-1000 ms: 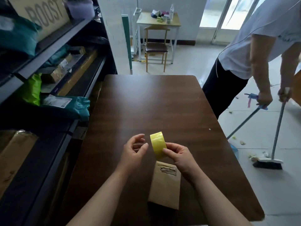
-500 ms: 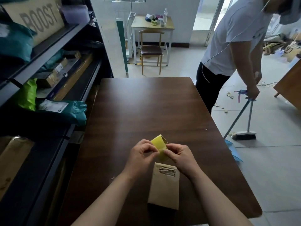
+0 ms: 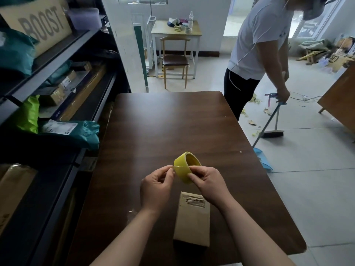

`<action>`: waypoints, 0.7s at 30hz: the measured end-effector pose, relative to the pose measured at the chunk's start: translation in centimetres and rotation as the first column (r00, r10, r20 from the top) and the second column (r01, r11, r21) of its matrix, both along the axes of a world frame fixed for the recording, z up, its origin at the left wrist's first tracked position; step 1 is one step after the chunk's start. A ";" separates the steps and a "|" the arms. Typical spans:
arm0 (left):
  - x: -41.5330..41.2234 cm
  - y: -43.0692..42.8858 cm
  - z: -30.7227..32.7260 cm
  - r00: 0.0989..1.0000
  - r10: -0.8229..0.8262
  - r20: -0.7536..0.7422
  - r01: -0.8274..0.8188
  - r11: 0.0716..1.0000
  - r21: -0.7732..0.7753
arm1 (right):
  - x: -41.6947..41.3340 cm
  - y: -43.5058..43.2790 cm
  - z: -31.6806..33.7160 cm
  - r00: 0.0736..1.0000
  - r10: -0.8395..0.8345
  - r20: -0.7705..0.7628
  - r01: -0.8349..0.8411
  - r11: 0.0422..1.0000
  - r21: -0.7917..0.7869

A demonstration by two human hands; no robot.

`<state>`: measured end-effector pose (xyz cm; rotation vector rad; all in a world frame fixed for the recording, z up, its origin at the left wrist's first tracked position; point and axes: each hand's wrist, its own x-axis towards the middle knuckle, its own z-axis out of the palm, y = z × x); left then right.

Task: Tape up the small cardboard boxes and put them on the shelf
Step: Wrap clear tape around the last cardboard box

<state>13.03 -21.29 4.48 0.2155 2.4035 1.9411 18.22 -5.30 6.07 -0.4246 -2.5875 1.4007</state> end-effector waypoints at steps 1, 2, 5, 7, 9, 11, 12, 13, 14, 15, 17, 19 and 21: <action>-0.1 0.0 0.2 1.000 -0.005 0.019 0.005 1.000 -0.001 | -0.1 0.1 0.0 1.000 0.009 0.004 -0.009 1.000 0.026; -0.3 0.1 0.4 0.999 -0.017 0.049 0.017 1.000 0.006 | -0.1 0.3 -0.1 1.000 0.015 0.011 -0.015 0.999 0.044; -1.2 0.3 1.4 0.992 -0.052 0.114 0.050 0.999 0.019 | -0.3 0.9 0.2 0.998 0.049 0.050 -0.051 0.998 0.042; -1.6 0.6 1.9 0.988 -0.053 0.147 0.042 0.997 0.072 | -0.6 1.1 0.5 0.996 0.068 0.059 -0.070 0.997 0.030; -1.5 0.9 2.2 0.978 -0.066 0.198 0.031 0.985 0.172 | -0.8 1.4 0.8 0.996 0.066 0.054 -0.067 0.998 0.018; -1.1 1.1 2.6 0.961 -0.088 0.262 0.006 0.954 0.299 | -0.8 1.6 1.0 0.996 0.063 0.065 -0.065 0.998 0.020; -1.0 1.2 2.6 0.951 -0.100 0.293 -0.010 0.937 0.350 | -0.8 1.8 0.9 0.995 0.063 0.072 -0.065 0.998 0.027; -0.9 1.3 2.5 0.942 -0.111 0.316 -0.015 0.929 0.371 | -0.7 1.8 0.9 0.995 0.063 0.075 -0.066 0.997 0.035; -1.0 1.3 2.4 0.934 -0.125 0.334 -0.005 0.931 0.364 | -0.6 1.8 0.8 0.995 0.064 0.077 -0.067 0.997 0.043; -1.0 1.3 2.4 0.926 -0.144 0.350 0.016 0.939 0.345 | -0.5 1.8 0.7 0.995 0.062 0.079 -0.066 0.997 0.048; -1.0 1.3 2.4 0.904 -0.186 0.384 0.061 0.947 0.314 | -0.3 1.8 0.4 0.995 0.055 0.080 -0.061 0.995 0.082; -1.0 1.4 2.5 0.894 -0.217 0.392 0.112 0.955 0.275 | -0.2 1.7 0.1 0.995 0.059 0.081 -0.069 0.990 0.122; -1.0 1.4 2.7 0.898 -0.253 0.361 0.179 0.957 0.226 | -0.2 1.7 0.0 0.993 0.074 0.091 -0.084 0.990 0.116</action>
